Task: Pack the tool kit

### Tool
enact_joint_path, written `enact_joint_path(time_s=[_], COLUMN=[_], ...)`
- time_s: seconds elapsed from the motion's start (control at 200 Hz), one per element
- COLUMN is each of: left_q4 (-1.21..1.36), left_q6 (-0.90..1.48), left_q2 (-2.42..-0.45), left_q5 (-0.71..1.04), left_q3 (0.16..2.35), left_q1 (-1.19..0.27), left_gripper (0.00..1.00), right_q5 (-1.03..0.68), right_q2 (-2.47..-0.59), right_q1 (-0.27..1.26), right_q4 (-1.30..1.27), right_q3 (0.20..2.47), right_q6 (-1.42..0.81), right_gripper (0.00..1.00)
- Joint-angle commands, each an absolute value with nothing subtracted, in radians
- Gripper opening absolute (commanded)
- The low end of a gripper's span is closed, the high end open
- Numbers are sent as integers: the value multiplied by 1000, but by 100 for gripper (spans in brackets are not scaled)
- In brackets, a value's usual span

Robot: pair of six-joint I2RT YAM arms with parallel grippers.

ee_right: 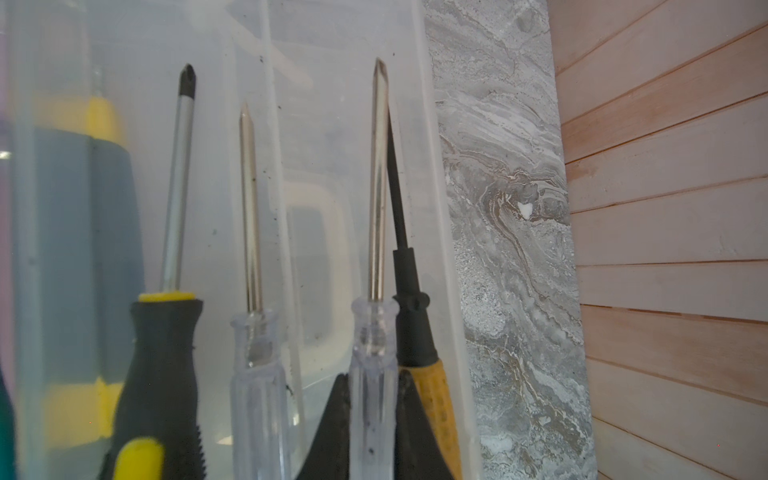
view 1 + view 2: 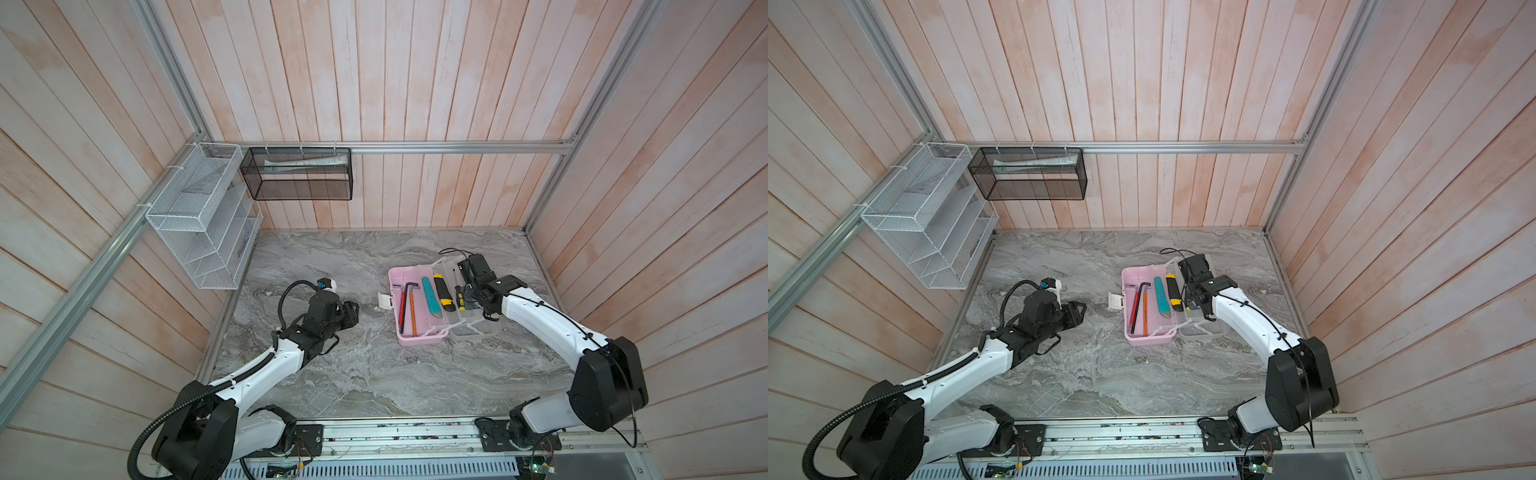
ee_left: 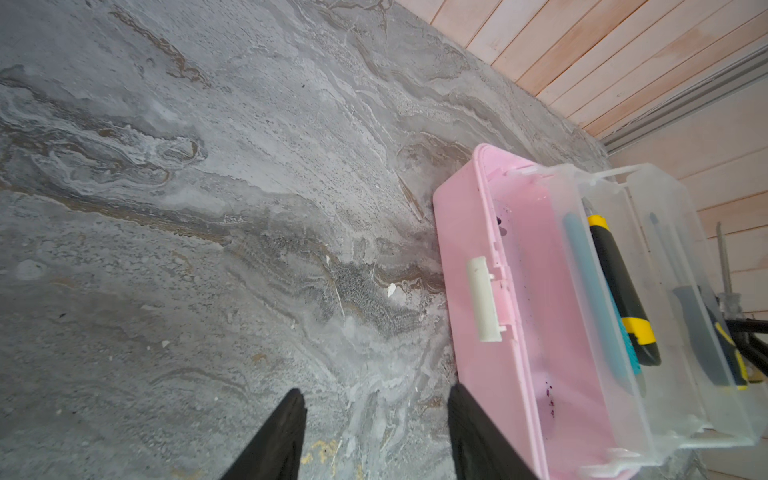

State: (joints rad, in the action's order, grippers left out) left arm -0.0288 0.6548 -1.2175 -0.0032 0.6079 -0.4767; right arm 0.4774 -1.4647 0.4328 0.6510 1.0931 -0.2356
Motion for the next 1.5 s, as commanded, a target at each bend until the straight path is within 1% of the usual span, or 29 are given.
enact_joint_path(time_s=[0.0,0.105,0.225,0.325,0.425,0.48,0.575,0.67,0.835,1.0,1.075,1.195,1.495], left_q4=[-14,-34,-61,-92,-97,-100,-103,-100,-112,-85,-92,-127,-229], left_q6=[653,654,639,625,597,575,552,536,495,476,474,468,412], left_q2=[-1228,-1224,-1220,-1221,-1227,-1240,-1278,-1335,-1472,-1624,-1693,-1790,-1947], left_q5=[-1,-9,-31,-49,-49,-49,-26,32,130,286,306,286,160], left_q3=[636,643,661,686,720,752,812,877,999,1117,1174,1259,1421], left_q1=[-471,-471,-469,-456,-442,-443,-442,-443,-446,-453,-468,-485,-513], left_gripper=[58,58,58,59,59,59,59,59,60,60,60,60,54], right_q5=[455,459,441,440,416,379,249,176,158,119,113,119,167], right_q2=[-1472,-1471,-1436,-1398,-1335,-1288,-1215,-1210,-1198,-1186,-1177,-1173,-1166], right_q1=[428,428,428,431,434,434,434,434,434,434,434,433,421], right_q4=[665,711,720,739,705,638,484,427,397,370,354,348,331], right_q3=[1087,1121,1137,1157,1160,1129,1047,1025,1006,974,956,945,919], right_q6=[-247,-261,-262,-272,-289,-304,-347,-386,-385,-388,-389,-387,-354], right_gripper=[12,27,38,38,38,38,39,39,40,40,40,40,40])
